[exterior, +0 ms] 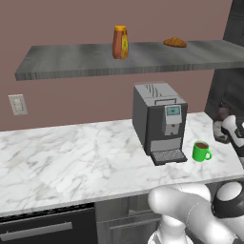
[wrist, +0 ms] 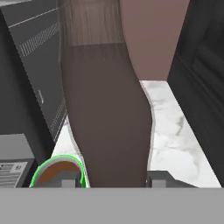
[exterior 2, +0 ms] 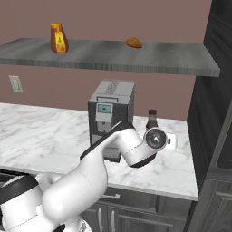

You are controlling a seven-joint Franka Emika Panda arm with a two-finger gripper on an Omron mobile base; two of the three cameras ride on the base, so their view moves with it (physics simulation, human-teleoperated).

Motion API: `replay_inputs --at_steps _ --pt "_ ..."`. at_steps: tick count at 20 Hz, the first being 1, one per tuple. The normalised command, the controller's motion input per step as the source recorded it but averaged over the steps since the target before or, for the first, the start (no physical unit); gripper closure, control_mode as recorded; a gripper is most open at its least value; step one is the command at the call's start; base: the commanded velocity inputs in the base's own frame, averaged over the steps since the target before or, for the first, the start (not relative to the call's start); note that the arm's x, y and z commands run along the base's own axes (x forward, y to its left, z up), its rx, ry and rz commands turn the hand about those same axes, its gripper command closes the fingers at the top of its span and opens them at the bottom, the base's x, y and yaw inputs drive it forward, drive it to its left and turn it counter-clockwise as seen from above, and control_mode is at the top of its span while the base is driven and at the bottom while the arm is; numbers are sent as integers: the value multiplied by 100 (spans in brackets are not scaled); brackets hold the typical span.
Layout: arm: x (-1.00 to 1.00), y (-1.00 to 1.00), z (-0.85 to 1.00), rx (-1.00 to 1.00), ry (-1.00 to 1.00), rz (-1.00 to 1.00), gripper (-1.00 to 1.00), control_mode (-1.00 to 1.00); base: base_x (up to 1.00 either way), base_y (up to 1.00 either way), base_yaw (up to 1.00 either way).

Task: Pick the syrup bottle and honey bottle from the shelves and place them next to the mug.

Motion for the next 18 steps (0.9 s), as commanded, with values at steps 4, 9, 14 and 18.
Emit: replay_inputs --at_steps 4,9,14,18 --pt "10 -6 -31 1 0 -2 100 -100 0 0 0" --pt "1 -18 -25 3 0 -3 100 -100 0 0 0" --pt "0 -22 -29 2 -1 -5 100 -100 0 0 0" --pt "1 -11 -26 0 -5 -3 100 -100 0 0 0"
